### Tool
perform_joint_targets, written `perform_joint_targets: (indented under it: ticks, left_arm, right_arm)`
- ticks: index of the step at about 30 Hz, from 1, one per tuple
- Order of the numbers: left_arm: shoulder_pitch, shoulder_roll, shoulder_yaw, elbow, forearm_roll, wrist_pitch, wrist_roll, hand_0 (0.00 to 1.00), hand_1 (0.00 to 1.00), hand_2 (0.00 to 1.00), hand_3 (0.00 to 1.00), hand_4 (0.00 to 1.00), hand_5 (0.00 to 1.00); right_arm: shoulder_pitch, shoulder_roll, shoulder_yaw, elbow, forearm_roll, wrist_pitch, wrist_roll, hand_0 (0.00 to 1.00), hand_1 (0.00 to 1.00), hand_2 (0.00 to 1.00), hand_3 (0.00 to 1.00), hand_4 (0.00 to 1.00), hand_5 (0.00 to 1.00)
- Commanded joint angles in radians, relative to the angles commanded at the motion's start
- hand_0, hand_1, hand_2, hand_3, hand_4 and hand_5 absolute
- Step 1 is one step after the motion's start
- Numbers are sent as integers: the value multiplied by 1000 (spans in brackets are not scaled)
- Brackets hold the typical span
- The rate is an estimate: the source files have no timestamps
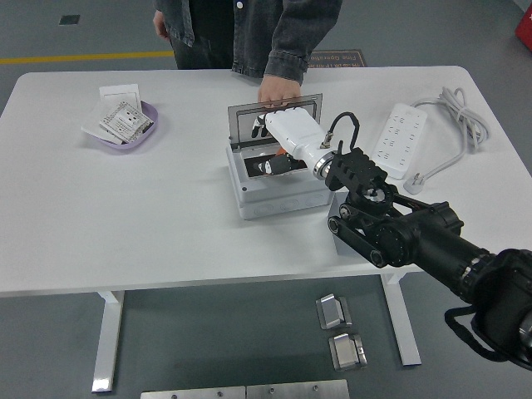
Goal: Pick up the cylinder from the cube,place it in the box,flap close box
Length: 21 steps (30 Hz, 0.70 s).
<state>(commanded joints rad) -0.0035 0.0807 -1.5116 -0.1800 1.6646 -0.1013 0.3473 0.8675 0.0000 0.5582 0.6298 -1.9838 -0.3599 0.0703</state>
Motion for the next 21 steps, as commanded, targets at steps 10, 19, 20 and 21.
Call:
perform_joint_targets:
  ticks: [10,19,20,21]
  left_arm:
    - [15,-6,8,0,-10,5,-5,686,732,662,740,713,422]
    - [30,-10,5,0,-6,10,-2,684,728,629,728,706,418]
    - [29,-9,5,0,-5,10,-3,684,728,629,728,706,418]
    - [27,-9,4,0,-5,10,-3,684,728,629,728,706,418]
  right_arm:
    - [-90,-91,73,167,119,27,-40,698,569,592,596,889,230]
    - [-53,-186,191,373,159,86,-93,716,627,617,607,895,253]
    - [-37,-185,194,371,158,90,-96,716,627,617,607,895,253]
    - [-20,-182,196,362,156,94,-98,716,627,617,607,895,253]
